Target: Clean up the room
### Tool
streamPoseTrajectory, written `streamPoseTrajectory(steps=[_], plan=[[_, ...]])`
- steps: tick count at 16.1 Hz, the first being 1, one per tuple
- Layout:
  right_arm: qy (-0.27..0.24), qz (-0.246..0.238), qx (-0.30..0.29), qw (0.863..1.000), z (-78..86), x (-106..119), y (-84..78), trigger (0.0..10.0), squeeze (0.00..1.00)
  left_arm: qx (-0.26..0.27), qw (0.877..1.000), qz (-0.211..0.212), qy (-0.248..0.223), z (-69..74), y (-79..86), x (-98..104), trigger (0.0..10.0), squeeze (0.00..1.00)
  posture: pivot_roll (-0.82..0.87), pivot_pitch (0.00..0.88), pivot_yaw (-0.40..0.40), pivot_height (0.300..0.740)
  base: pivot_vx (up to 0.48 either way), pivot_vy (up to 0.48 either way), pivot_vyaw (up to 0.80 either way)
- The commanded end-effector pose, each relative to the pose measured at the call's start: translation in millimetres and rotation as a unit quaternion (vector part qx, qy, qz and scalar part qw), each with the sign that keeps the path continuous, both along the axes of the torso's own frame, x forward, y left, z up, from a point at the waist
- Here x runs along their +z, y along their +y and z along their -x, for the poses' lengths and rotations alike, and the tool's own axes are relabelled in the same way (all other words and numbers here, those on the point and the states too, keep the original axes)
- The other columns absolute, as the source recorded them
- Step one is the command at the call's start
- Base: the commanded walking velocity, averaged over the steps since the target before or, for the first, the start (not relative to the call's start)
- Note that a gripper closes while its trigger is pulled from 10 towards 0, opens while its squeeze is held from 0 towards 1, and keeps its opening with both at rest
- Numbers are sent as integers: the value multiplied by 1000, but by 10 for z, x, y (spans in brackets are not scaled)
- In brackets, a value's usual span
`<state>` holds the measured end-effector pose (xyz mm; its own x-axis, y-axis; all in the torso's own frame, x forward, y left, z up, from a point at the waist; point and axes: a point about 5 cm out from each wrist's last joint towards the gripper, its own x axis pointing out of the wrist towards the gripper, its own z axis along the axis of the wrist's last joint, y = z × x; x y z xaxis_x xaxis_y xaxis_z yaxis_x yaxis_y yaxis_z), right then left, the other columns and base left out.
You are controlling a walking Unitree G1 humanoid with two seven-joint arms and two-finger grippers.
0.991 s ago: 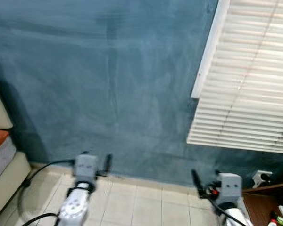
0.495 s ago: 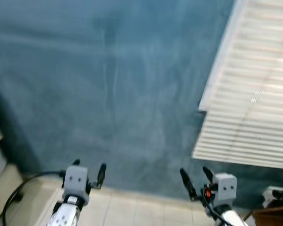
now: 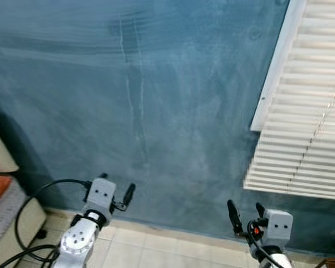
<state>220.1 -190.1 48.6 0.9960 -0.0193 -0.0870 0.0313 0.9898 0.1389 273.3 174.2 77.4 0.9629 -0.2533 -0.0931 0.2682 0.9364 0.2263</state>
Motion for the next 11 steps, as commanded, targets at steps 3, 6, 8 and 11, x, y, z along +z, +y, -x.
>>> streamPoseTrajectory(steps=[3,6,8,11], plan=[[7,20,-8,1000,34,-16,-10,10000,0,3,999,37,5,-56,-60,-15,10000,0,-72,0,38,740,0,0,0],[10,21,-16,1000,41,-18,-37,10000,0,-11,999,32,2,-48,-112,-33,10000,0,-68,0,26,740,0,0,0],[10,21,-16,1000,41,-18,-37,10000,0,-11,999,32,2,-48,-112,-33,10000,0,-68,0,26,740,0,0,0],[10,21,-16,1000,41,-18,-37,10000,0,-11,999,32,2,-48,-112,-33,10000,0,-68,0,26,740,0,0,0]])
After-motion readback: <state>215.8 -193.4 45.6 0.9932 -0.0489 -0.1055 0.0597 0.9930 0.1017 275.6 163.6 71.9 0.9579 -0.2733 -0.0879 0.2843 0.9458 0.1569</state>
